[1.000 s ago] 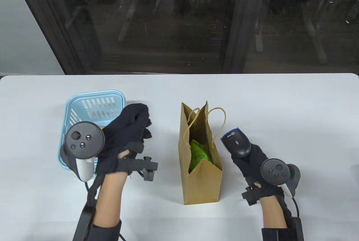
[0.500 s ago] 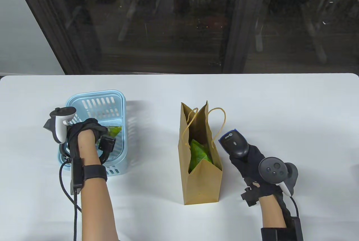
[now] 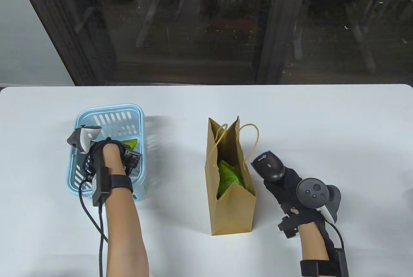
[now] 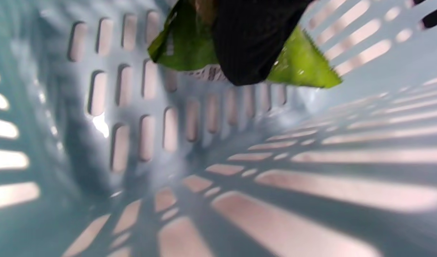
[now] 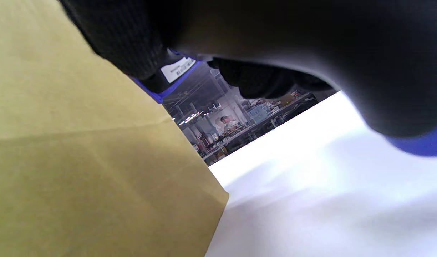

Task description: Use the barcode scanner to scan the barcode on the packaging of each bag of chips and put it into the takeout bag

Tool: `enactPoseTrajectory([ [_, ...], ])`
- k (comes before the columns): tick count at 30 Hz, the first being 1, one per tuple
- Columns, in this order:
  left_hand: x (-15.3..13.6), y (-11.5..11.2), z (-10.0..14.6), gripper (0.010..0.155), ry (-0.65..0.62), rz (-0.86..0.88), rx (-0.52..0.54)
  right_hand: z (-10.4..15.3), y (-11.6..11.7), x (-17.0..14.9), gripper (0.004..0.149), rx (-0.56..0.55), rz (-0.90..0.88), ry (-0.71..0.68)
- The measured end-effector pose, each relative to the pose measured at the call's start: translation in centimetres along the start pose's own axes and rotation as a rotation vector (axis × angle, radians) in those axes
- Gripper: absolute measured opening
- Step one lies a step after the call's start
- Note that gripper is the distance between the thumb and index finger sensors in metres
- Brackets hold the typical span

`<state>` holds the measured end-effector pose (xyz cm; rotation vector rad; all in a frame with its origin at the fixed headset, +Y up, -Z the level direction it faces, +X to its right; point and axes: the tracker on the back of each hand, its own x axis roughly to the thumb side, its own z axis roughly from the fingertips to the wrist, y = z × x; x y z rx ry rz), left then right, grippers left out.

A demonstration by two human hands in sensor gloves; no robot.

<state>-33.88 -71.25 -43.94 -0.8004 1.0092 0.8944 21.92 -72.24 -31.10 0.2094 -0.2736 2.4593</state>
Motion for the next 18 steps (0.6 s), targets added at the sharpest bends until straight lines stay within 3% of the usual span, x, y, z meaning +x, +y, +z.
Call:
enactPoseTrajectory([
  [3,0.02,0.21,-0.16,0.09,0.001,0.011,0.018,0.0,0.11,0.03,0.052,0.006,-0.011,-0.001],
  [6,-0.16,0.46,-0.36,0.087,0.006,-0.044,0.167,-0.02,0.17,0.07,0.052,0.011,0.002,-0.003],
  [18,0.31,0.7,0.59,0.082,-0.104,-0.047,0.264,-0.02,-0.03,-0.13,0.052,0.006,-0.002,0.01],
])
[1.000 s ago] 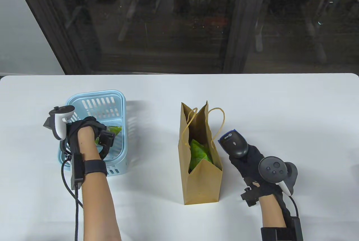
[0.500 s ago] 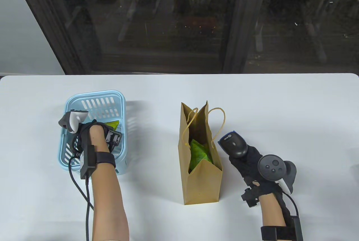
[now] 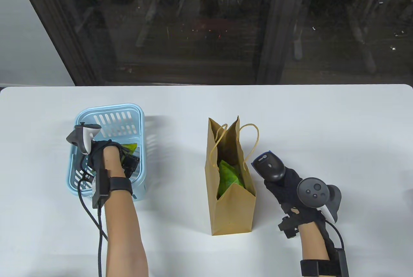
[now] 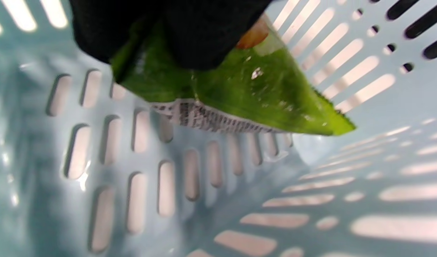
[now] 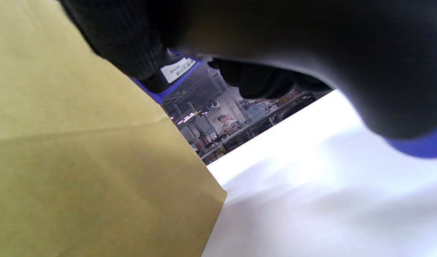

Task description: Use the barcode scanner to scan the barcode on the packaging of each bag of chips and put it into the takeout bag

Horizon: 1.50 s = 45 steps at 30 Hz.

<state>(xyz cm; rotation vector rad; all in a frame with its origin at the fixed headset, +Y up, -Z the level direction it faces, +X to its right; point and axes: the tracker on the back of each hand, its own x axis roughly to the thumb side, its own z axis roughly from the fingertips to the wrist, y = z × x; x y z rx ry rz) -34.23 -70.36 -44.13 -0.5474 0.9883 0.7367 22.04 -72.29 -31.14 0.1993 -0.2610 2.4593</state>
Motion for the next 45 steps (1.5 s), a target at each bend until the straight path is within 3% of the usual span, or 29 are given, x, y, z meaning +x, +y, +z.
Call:
enactPoseTrajectory([
  [7,0.4,1.3,2.7,0.078,-0.229,0.122,0.036,0.0,0.0,0.0,0.052,0.008,0.001,-0.001],
  [11,0.4,3.0,5.5,0.075,-0.359,0.22,0.125,-0.1,-0.1,0.0,0.052,0.007,-0.003,-0.001],
  [16,-0.4,4.8,8.8,0.068,-0.528,0.375,0.157,0.0,-0.4,0.2,0.052,-0.006,-0.004,-0.012],
  [25,-1.7,5.3,15.0,0.057,-0.898,0.688,-0.04,0.2,-1.2,0.0,0.052,-0.075,-0.036,0.003],
  [31,-1.8,4.0,19.3,0.049,-1.194,0.884,-0.253,0.3,-2.3,0.0,0.051,-0.145,-0.199,0.009],
  [35,-1.7,3.0,22.4,0.044,-1.27,1.014,-0.355,0.5,-4.1,1.0,0.051,-0.207,-0.332,-0.04],
  [40,-1.2,2.1,27.3,0.043,-1.41,0.886,-0.435,1.1,-8.3,4.1,0.051,-0.284,-0.491,-0.176],
  [45,-0.9,-0.2,32.2,0.043,-1.561,0.77,-0.54,1.9,-12.2,8.6,0.049,-0.238,-0.688,-0.373],
])
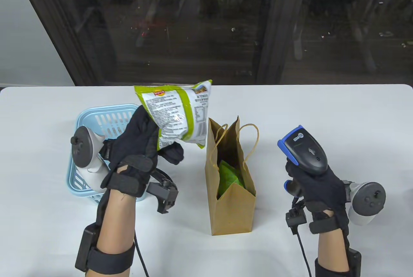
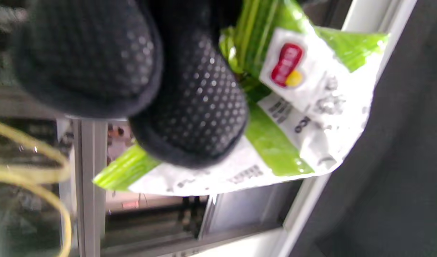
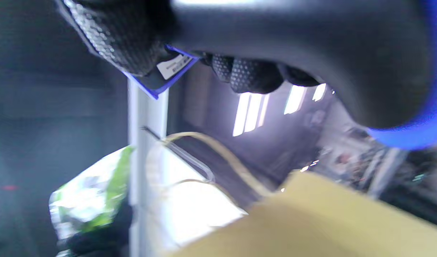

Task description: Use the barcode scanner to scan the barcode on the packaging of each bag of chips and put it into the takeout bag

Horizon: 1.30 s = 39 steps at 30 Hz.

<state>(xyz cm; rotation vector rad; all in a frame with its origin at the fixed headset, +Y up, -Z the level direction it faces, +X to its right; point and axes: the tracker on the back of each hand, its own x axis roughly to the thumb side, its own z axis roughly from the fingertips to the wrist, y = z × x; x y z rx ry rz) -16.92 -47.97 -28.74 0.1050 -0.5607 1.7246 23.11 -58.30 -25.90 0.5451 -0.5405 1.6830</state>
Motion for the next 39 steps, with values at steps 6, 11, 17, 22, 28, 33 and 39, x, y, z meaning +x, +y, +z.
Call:
enactPoseTrajectory([
  [6,-0.9,-4.8,-0.2,0.043,0.005,-0.097,-0.062,-0.9,1.7,4.6,0.048,0.183,-0.034,-0.063],
  [11,-1.4,-6.6,-0.4,0.043,0.023,-0.152,-0.081,-1.4,2.0,4.5,0.046,0.202,0.003,-0.044],
  [17,-1.0,-6.3,-0.4,0.043,0.025,-0.259,-0.014,-1.1,0.6,1.0,0.047,0.021,0.067,0.01],
  [22,-0.5,-6.0,0.2,0.041,0.001,-0.553,0.078,-0.1,0.1,-3.6,0.048,-0.035,0.168,0.078],
  [28,-1.6,-7.3,0.0,0.04,0.072,-0.753,0.074,1.7,0.9,-9.0,0.049,-0.05,0.197,0.19],
  [33,-1.9,-8.3,-0.2,0.039,0.139,-0.879,0.105,3.0,1.5,-12.0,0.049,-0.005,0.228,0.289],
  [39,-1.6,-9.3,-0.3,0.038,0.144,-0.956,0.124,3.6,1.9,-12.9,0.049,0.046,0.309,0.314],
])
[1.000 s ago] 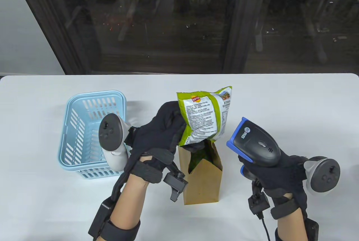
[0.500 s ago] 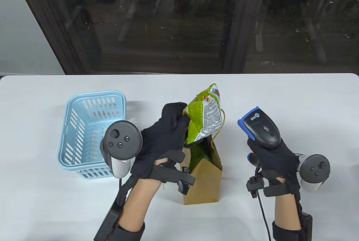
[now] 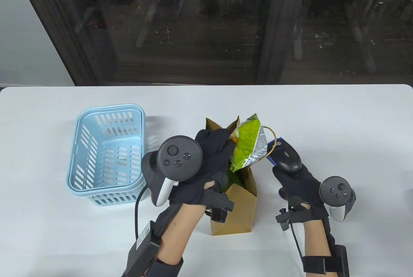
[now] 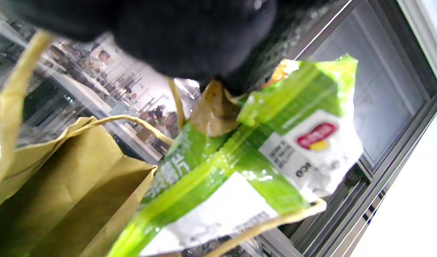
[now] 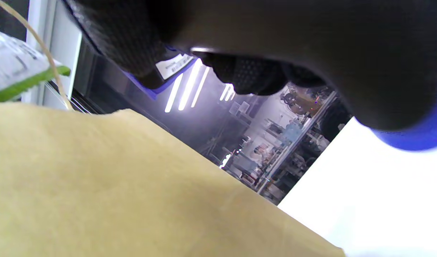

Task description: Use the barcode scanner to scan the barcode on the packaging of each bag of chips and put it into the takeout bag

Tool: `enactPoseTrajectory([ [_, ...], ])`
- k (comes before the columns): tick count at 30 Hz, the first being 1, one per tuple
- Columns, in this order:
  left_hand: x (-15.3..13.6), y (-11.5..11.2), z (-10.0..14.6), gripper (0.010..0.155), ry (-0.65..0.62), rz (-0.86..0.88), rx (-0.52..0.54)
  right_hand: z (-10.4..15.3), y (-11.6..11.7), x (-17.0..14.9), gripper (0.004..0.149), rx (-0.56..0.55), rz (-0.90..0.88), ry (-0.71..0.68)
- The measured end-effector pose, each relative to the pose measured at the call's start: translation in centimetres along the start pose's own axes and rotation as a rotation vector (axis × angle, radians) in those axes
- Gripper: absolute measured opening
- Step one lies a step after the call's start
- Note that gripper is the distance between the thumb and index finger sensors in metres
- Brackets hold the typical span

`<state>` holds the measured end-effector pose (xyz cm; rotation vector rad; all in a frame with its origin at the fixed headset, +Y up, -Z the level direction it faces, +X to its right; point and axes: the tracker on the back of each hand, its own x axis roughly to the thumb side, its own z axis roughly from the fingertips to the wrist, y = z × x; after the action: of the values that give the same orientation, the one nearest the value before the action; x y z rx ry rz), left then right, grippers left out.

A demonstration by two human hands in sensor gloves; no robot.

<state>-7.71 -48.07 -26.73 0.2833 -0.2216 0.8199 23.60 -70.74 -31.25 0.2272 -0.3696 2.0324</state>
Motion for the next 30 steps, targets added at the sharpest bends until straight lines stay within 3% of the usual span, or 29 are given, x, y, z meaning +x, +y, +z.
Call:
enactPoseTrajectory([
  [7,1.0,0.0,0.4,0.037,0.0,-0.081,0.059,0.1,0.6,-0.3,0.049,0.051,0.081,0.004],
  [14,0.2,-1.5,-0.9,0.038,0.136,-0.234,-0.029,0.2,0.9,-0.3,0.049,0.063,0.101,-0.003],
  [22,0.0,-2.8,-2.2,0.038,0.285,-0.263,-0.163,0.2,1.4,-0.3,0.049,0.092,0.138,-0.011],
  [30,0.0,-1.1,-2.2,0.039,0.324,-0.208,-0.091,0.2,1.5,-0.4,0.049,0.101,0.146,-0.015],
])
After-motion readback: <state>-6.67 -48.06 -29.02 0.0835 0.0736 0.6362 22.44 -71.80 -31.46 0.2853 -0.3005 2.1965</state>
